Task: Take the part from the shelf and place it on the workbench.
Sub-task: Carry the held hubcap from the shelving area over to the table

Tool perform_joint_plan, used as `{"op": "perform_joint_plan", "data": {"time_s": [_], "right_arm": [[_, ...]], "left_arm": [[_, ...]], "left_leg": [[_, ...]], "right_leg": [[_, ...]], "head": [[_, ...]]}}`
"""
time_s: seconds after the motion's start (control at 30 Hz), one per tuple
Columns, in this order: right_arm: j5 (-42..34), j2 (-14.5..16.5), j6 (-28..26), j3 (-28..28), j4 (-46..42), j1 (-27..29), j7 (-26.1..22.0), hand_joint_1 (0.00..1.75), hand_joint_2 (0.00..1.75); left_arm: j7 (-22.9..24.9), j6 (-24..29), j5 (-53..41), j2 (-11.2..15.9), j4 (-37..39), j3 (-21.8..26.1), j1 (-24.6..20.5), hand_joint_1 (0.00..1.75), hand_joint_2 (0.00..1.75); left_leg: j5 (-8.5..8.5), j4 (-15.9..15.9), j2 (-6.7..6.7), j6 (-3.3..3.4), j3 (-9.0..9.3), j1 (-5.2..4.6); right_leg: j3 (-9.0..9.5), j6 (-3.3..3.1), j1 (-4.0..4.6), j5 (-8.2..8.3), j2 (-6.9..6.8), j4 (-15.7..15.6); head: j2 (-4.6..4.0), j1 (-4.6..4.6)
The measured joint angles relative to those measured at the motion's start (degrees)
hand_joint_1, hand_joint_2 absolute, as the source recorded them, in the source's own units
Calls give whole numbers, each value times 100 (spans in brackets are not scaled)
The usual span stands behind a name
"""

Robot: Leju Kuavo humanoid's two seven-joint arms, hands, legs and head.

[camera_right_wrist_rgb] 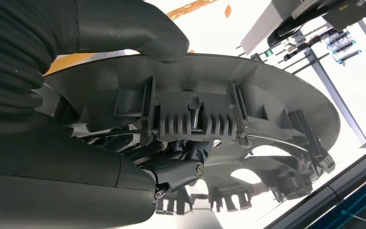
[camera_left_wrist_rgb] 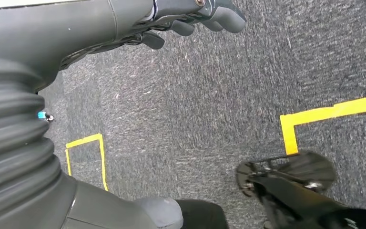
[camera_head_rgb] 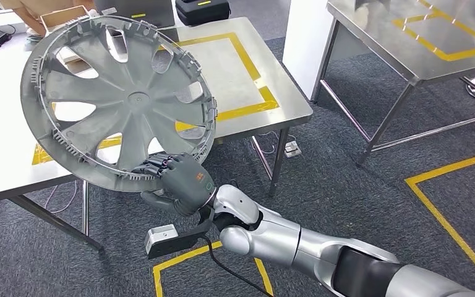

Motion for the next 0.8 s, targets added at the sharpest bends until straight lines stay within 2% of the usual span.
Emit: {"op": "perform_joint_plan", "data": {"time_s": [0.07,0.13,0.2,0.27,0.3,0.33,0.4,0.43,0.47,0.5,0.57,0.6,0.63,0.7,0.77,0.8], "right_arm": [[-2,0,1,-4,0,17,13,175,175],[3,0,-4,-9,-1,22,7,175,175],[6,0,-8,-16,-1,19,-4,175,175],[0,0,-1,-31,5,13,1,175,175],[-4,0,5,-39,14,5,4,175,175],[-7,0,12,-45,31,-8,5,175,175],[-9,0,18,-51,75,-40,-1,175,175],[-11,0,19,-55,97,-49,-1,175,175],[-17,0,19,-59,120,-54,5,175,175],[-26,0,20,-67,141,-55,14,175,175],[-41,0,22,-93,180,-55,34,175,175],[-44,0,22,-110,194,-62,42,175,175],[-44,0,22,-123,204,-72,44,175,175],[-48,0,23,-141,231,-101,46,175,175],[-59,8,33,-158,285,-134,57,175,175],[-69,19,46,-171,337,-163,67,175,175]], "left_arm": [[13,0,-5,4,1,0,3,0,175],[22,0,-7,6,5,0,-3,0,175],[26,0,-6,3,7,0,-8,0,175],[20,2,-5,1,4,0,-3,0,175],[10,4,-5,2,3,0,-4,0,175],[-3,7,-5,1,1,0,-8,0,175],[-25,10,-14,-2,-1,0,-14,0,175],[-28,10,-22,-5,0,0,-14,0,175],[-27,9,-32,-5,1,0,-12,0,175],[-22,7,-44,-6,1,0,-12,0,175],[-14,3,-67,-8,0,0,-20,0,175],[-9,1,-78,-11,1,0,-26,0,175],[-4,-2,-86,-14,2,0,-33,0,175],[14,-9,-94,-16,2,0,-42,0,175],[26,-16,-95,-12,-2,0,-49,0,175],[26,-19,-95,-10,-4,0,-58,0,175]], "left_leg": [[494,-720,9,11,215,0],[715,-1244,22,96,395,-26],[674,-1338,18,209,445,-47],[666,-1357,2,291,507,-34],[649,-1364,-3,330,544,-28],[624,-1371,-9,364,577,-25],[562,-1369,-14,409,626,-37],[526,-1367,-18,417,661,-44],[485,-1365,-25,418,708,-50],[440,-1363,-33,415,767,-54],[343,-1363,-47,394,888,-60],[300,-1358,-54,372,933,-67],[263,-1356,-57,342,954,-72],[229,-1339,-60,267,989,-83],[201,-1276,-52,201,996,-82],[167,-1150,-44,170,938,-79]], "right_leg": [[137,39,-6,-107,-1,6],[205,100,1,-195,-1,9],[226,173,15,-227,0,10],[190,228,11,-240,-2,124],[87,247,7,-272,-4,307],[-92,264,2,-345,-5,600],[-567,295,3,-591,-5,1304],[-773,304,3,-681,-5,1548],[-896,303,4,-666,-5,1615],[-918,286,6,-517,-5,1480],[-735,223,21,43,-8,758],[-626,190,41,219,-11,406],[-542,165,61,316,-12,170],[-478,117,84,288,-8,31],[-395,59,54,309,0,-6],[-340,28,37,296,-2,-20]], "head": [[0,-3],[0,-28],[0,-50],[0,-45],[0,-39],[0,-32],[0,-17],[0,-13],[0,-11],[0,-9],[0,-5],[0,-12],[0,-14],[0,-16],[0,-6],[0,-10]]}}
